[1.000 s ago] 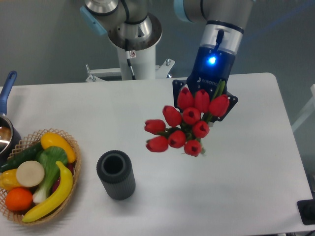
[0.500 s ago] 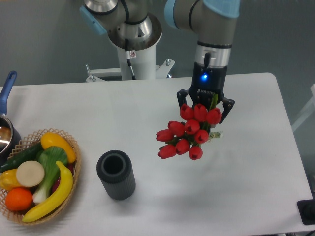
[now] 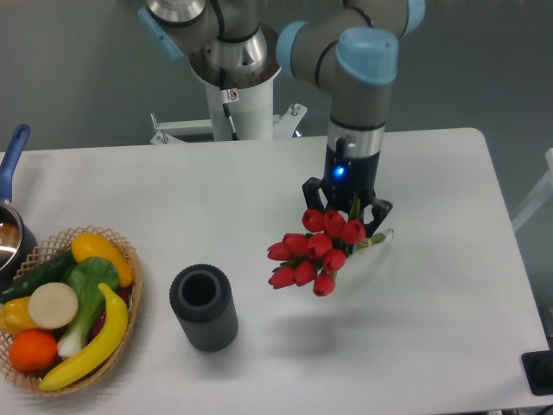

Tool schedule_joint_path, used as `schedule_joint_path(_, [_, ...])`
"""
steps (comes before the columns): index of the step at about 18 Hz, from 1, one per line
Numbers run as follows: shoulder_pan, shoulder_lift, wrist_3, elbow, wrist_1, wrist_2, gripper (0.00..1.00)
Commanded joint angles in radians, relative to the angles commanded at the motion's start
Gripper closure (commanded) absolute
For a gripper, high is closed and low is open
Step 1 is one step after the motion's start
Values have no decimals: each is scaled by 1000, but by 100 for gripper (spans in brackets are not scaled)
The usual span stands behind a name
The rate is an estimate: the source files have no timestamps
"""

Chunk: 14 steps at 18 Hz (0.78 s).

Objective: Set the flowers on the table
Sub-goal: 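Lower the tulips onto the table, laying the stems flat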

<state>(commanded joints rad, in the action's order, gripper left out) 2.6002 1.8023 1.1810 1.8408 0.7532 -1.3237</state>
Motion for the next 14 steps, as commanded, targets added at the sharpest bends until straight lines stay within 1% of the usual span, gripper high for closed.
schedule_joint_path(5, [-41,54,57,-8,-2,-120,52])
schedule_joint_path(14, [-68,127,85,-14,-5,-126,52])
